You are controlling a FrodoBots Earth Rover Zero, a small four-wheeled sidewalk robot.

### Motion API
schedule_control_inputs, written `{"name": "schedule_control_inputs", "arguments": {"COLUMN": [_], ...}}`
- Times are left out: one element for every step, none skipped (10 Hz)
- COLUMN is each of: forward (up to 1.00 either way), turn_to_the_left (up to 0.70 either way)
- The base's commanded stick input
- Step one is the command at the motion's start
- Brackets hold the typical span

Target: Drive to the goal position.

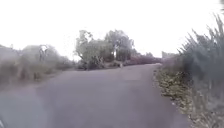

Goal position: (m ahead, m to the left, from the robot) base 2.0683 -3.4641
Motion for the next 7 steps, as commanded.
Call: {"name": "schedule_control_inputs", "arguments": {"forward": [0.7,0.7,0.7,0.7,0.7,0.7,0.7], "turn_to_the_left": [-0.14,-0.14,-0.14,-0.14,-0.14,-0.14,-0.14]}}
